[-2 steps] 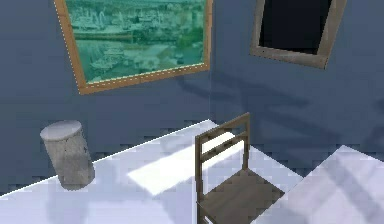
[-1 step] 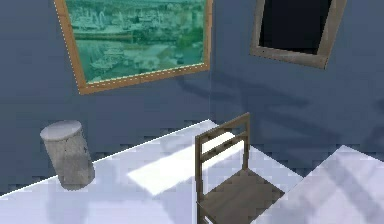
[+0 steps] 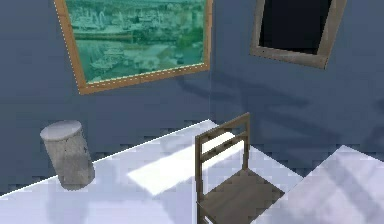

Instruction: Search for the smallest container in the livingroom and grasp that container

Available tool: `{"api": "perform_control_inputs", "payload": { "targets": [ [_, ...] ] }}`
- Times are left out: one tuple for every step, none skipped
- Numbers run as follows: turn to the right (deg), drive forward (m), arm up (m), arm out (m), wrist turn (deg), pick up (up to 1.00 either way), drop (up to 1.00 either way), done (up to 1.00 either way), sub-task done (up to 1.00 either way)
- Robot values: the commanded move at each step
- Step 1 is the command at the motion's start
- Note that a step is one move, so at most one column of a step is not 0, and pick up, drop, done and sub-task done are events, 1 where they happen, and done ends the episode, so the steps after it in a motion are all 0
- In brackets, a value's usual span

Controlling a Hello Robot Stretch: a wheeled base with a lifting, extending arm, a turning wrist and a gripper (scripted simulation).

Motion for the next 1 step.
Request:
{"api": "perform_control_inputs", "payload": {
  "targets": [
    [0.0, 0.00, 0.00, 0.00, 18.0, 0.00, 0.00, 0.00, 0.00]
  ]
}}
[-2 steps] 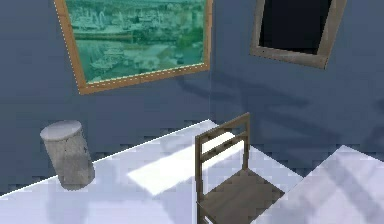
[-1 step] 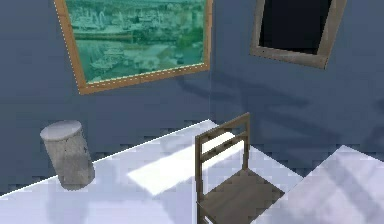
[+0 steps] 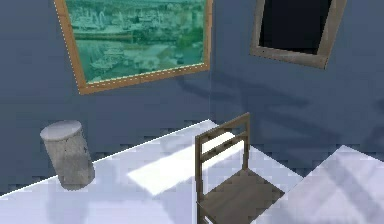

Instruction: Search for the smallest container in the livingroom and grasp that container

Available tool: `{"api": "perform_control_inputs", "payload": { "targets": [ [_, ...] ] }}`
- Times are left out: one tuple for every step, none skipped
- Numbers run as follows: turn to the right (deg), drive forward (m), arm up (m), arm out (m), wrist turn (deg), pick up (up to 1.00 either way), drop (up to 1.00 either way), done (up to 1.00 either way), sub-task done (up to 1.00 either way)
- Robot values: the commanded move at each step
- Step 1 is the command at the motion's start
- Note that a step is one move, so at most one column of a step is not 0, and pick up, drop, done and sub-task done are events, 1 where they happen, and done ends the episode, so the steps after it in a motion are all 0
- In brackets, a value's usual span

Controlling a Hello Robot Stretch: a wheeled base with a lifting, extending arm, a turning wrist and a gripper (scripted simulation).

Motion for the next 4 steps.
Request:
{"api": "perform_control_inputs", "payload": {
  "targets": [
    [0.0, 0.00, -0.26, 0.00, 0.0, 0.00, 0.00, 0.00, 0.00],
    [0.0, 0.00, 0.00, 0.00, 0.0, 1.00, 0.00, 0.00, 0.00],
    [0.0, 0.00, 0.10, 0.00, 0.0, 0.00, 0.00, 0.00, 0.00],
    [0.0, 0.00, 0.00, 0.00, 0.0, 0.00, 0.00, 1.00, 0.00]
  ]
}}
